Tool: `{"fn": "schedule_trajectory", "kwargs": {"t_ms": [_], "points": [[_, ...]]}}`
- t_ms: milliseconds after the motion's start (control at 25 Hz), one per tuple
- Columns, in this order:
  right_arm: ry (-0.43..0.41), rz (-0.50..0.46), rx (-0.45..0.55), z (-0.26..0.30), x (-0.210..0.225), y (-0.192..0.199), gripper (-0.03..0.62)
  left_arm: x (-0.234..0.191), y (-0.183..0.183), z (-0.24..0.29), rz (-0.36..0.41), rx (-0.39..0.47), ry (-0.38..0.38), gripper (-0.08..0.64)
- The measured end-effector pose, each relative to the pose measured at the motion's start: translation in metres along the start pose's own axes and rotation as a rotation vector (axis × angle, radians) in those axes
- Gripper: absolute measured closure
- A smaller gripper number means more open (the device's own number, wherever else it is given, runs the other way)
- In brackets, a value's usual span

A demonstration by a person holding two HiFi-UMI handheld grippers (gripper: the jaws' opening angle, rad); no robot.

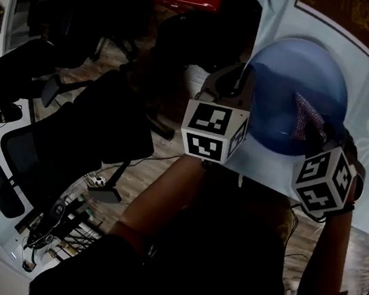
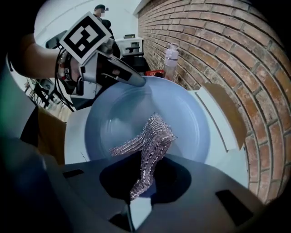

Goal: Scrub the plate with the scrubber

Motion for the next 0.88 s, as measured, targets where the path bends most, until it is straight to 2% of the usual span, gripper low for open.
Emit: {"fn": "schedule_trajectory", "kwargs": {"t_ms": [120, 280, 560, 880], "points": [[-0.048, -0.02, 0.013, 0.001, -0.02, -0.008, 0.509, 0.0, 0.0, 0.001, -0.018, 0.003, 0.009, 0.525], [-0.064, -0.062, 0.021, 0.006, -0.032, -0.023, 0.509, -0.001, 0.001, 0.001, -0.028, 0.008, 0.014, 0.525], [-0.025, -0.113, 0.043, 0.011, -0.04, -0.049, 0.509, -0.002, 0.002, 0.002, -0.056, 0.024, 0.025, 0.525], [0.005, -0.112, 0.066, 0.021, -0.025, -0.078, 0.509, -0.004, 0.002, 0.001, -0.082, 0.031, 0.045, 0.525]]}}
Point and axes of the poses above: the fingertips, and each gripper's own axes: z forward along the fingers, x to its right, y out of its underside, the point moved 4 cm from there along -z, backward along the fingers
